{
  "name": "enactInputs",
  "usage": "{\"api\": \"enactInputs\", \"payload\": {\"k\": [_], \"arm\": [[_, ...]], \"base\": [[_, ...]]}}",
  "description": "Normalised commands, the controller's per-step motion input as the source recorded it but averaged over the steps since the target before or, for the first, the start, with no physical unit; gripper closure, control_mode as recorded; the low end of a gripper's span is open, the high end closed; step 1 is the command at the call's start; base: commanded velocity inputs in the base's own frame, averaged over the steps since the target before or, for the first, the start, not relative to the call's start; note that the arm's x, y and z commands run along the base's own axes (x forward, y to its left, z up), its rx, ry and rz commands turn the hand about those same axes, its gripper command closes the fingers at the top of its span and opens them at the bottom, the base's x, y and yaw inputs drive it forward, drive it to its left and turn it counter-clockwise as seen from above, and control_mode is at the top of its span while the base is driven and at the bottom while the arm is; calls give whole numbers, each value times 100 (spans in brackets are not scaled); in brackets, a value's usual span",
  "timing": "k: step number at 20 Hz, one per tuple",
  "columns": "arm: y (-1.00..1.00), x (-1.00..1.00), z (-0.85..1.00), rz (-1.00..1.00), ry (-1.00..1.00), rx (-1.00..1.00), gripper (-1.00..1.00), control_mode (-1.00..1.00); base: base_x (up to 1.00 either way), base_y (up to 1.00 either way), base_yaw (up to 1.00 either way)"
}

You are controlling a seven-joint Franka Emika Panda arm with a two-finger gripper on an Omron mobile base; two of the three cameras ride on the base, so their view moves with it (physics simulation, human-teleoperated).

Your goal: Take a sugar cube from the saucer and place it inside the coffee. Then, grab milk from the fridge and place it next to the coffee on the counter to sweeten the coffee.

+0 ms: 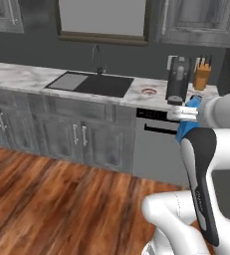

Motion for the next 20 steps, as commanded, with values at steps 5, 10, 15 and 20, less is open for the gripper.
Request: {"api": "enactInputs", "payload": {"k": [5, 10, 15, 20], "arm": [[0, 0, 0, 0, 0, 0, 100, 100], [0, 0, 0, 0, 0, 0, 100, 100], [0, 0, 0, 0, 0, 0, 100, 100], [0, 0, 0, 0, 0, 0, 100, 100]], "base": [[95, -36, -18], [84, -28, -18], [60, -39, -22], [37, -43, -19]]}}
